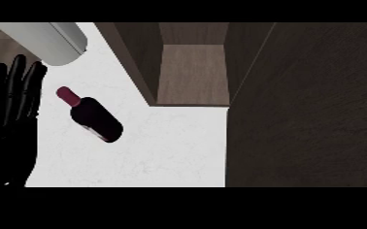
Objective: Pick up the wine, place it into the cabinet and close the cabinet
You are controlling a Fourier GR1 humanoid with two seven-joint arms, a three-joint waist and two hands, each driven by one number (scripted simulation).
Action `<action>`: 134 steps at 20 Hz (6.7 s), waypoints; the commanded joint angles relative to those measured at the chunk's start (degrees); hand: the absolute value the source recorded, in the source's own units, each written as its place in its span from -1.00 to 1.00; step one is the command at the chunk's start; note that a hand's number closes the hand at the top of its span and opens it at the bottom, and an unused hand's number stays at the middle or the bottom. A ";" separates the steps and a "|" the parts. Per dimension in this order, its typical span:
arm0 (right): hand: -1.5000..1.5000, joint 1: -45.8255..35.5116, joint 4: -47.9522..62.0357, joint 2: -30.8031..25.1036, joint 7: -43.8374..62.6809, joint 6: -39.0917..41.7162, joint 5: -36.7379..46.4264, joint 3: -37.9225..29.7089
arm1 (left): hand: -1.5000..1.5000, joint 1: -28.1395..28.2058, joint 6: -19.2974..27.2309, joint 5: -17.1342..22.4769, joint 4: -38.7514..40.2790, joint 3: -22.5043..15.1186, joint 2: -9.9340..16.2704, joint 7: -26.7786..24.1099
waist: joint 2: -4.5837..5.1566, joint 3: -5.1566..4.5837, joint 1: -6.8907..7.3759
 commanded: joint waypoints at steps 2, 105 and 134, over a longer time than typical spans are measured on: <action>-1.00 6.14 -1.20 -0.08 -3.33 2.91 -1.15 0.11 | -1.00 -5.92 -2.31 4.72 3.43 4.12 2.38 4.39 | -0.70 -0.68 -1.14; -1.00 -8.01 -22.22 4.02 36.07 1.69 -4.79 10.34 | -1.00 -8.87 -19.67 15.00 78.49 17.27 3.91 -24.29 | -0.64 -0.73 -1.01; -1.00 -7.96 -24.54 1.86 39.93 4.04 -10.69 6.55 | -1.00 -25.20 -22.51 16.20 104.33 19.26 2.60 -41.06 | -0.52 -0.75 -1.45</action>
